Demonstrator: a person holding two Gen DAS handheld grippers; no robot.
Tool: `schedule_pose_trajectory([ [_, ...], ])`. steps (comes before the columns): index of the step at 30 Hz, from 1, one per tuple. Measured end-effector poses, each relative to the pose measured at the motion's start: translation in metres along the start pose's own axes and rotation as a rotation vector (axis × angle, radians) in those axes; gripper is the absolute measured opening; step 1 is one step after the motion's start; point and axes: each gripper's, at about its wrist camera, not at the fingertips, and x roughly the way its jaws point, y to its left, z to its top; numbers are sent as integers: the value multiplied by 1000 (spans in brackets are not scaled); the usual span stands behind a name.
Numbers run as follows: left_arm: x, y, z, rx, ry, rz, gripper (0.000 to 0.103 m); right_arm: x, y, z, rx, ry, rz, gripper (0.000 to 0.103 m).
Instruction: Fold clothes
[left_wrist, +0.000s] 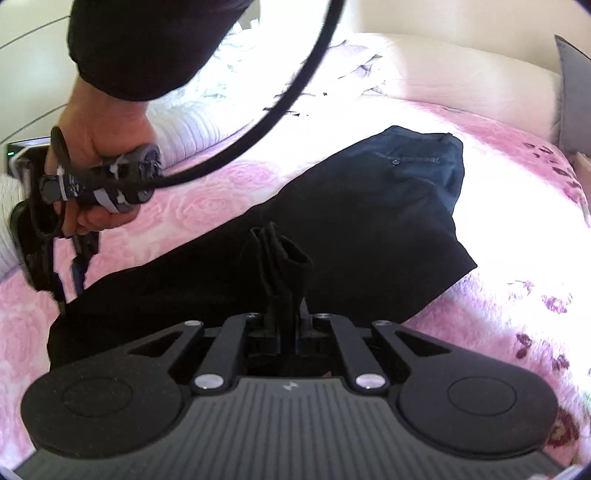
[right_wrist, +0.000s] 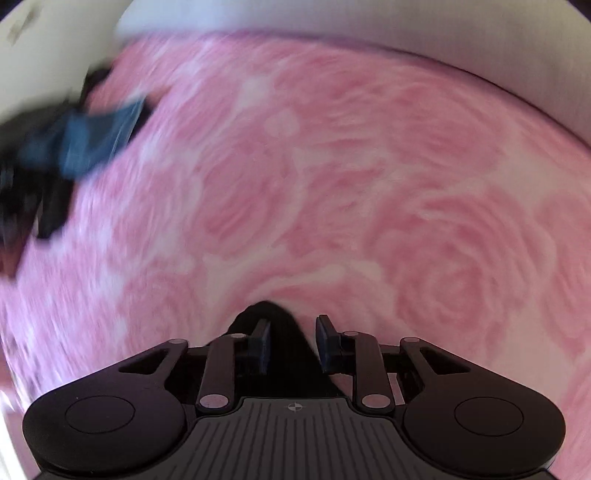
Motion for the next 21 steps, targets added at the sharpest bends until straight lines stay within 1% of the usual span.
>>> schedule_pose_trajectory([
  [3,2,6,4,-16,9,-21,3,-17,-22,-6,121,-71,-40,26],
  [5,0,7,8,-36,21,-33,3,-36,-19,-14,141,-131,-58,26],
  [6,-2,6,9,-40,26,-30,3,-44,-17,-18,156,-149,-40,29],
  [7,-3,6,10,-43,30,-27,4,-52,-14,-23,159,-153,-2,34],
  [8,-6,8,10,-57,36,-24,5,-60,-9,-29,136,-154,-10,39],
  [9,-9,11,10,-71,41,-22,11,-68,-3,-36,111,-156,-20,46],
  [10,-17,17,8,-96,39,-28,18,-77,5,-45,67,-159,-59,48],
  [13,-43,38,-3,-185,31,-52,26,-91,23,-77,-3,-183,-143,50],
  [14,-55,48,-8,-220,25,-61,28,-100,24,-92,9,-204,-170,50],
  [15,-64,58,-14,-255,15,-62,31,-109,24,-107,23,-226,-195,51],
  [17,-78,86,-27,-328,2,-51,32,-129,21,-142,119,-292,-225,52],
  [19,-79,121,-40,-404,41,5,33,-148,19,-180,232,-359,-251,55],
  [21,-67,153,-52,-460,87,41,33,-162,20,-222,375,-428,-270,59],
])
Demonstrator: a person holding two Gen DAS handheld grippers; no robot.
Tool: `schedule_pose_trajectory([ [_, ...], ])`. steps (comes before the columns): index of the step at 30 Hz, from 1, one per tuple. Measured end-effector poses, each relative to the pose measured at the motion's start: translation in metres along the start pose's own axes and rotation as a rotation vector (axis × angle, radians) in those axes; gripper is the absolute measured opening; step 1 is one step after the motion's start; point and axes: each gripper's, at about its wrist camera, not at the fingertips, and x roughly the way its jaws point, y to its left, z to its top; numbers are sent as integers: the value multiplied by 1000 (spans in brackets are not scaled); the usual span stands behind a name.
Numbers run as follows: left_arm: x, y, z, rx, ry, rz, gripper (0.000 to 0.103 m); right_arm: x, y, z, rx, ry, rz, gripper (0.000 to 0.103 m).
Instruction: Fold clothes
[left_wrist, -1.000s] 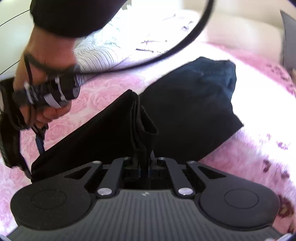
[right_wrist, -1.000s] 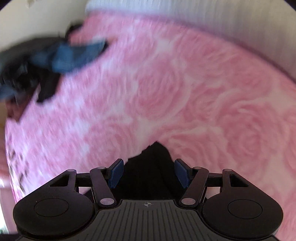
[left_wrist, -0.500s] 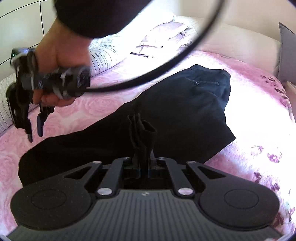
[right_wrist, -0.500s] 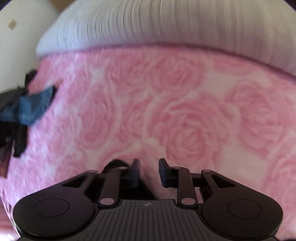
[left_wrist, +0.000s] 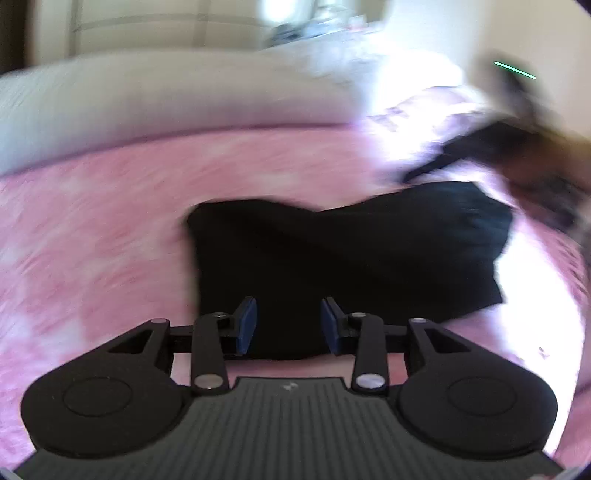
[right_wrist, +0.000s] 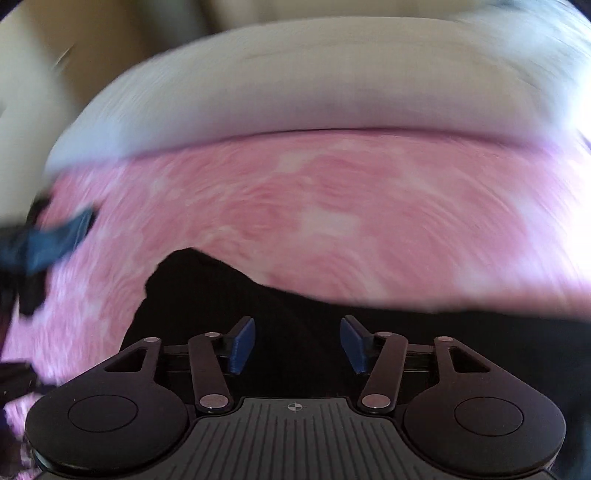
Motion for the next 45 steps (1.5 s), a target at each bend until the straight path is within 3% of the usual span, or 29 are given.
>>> schedule_pose_trajectory([
  [3,27,39,8,-90,50,22,33,-30,-23,-51,239,-50,-33,70],
  [6,53,65,13,-170,100,-10,33,-40,-37,-99,437,-59,-15,71],
  [11,81,76,13,-252,181,-97,33,-11,-36,-128,482,-79,72,71],
  [13,91,79,12,-299,230,-145,34,3,-38,-136,559,-66,52,70],
  [17,99,81,14,-311,268,-136,29,11,-30,-155,651,-98,99,70],
  [18,96,78,17,-300,269,-136,19,12,-28,-158,655,-106,104,56],
  [19,93,76,19,-288,271,-136,12,15,-33,-160,683,-97,111,28],
  [20,90,73,21,-277,272,-135,10,18,-39,-162,712,-87,118,9],
  [22,79,65,27,-261,266,-131,7,17,-52,-157,762,-68,153,6],
  [24,60,53,35,-273,246,-123,7,3,-59,-137,688,-68,177,5],
  [28,23,16,46,-318,216,-152,8,-47,-75,-81,504,-170,199,5],
  [31,40,-3,33,-340,348,-158,14,-60,-85,-58,370,-196,159,5],
  [34,58,-3,21,-298,514,-137,18,-36,-102,-72,380,-84,157,5],
  [36,53,-2,29,-228,526,-121,21,-22,-108,-89,390,-22,140,5],
  [40,45,-11,67,-12,486,-99,18,-12,-125,-113,480,0,165,5],
  [45,90,-38,132,224,379,-197,25,-17,-127,-100,426,-18,173,5],
])
